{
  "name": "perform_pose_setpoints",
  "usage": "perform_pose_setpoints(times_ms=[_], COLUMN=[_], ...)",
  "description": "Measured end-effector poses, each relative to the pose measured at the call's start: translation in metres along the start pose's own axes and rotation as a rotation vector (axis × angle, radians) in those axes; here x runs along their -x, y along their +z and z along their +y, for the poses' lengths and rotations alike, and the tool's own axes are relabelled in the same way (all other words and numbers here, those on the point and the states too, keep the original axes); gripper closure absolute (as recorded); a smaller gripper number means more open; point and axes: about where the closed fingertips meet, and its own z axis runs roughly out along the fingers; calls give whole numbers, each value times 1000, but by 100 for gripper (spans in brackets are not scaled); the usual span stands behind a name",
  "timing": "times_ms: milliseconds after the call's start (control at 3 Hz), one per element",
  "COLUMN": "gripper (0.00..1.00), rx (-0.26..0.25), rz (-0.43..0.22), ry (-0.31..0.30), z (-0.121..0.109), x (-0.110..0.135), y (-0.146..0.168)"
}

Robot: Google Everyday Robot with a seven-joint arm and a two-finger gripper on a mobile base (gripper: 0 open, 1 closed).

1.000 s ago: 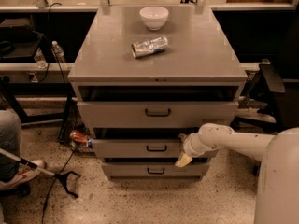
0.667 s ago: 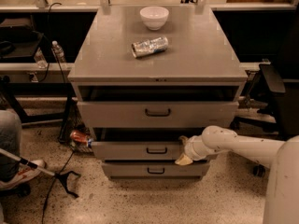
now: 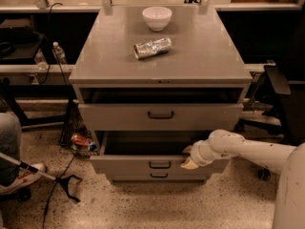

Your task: Open middle drawer

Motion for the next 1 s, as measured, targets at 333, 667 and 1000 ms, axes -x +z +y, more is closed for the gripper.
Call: perform_pose_setpoints(times_ms=[333,667,1000], gripper=[100,100,100], rx=[0,0,-3], rz=[0,0,8], ry=[0,0,12], z=[0,0,17], x=[0,0,-3], y=[0,0,-6])
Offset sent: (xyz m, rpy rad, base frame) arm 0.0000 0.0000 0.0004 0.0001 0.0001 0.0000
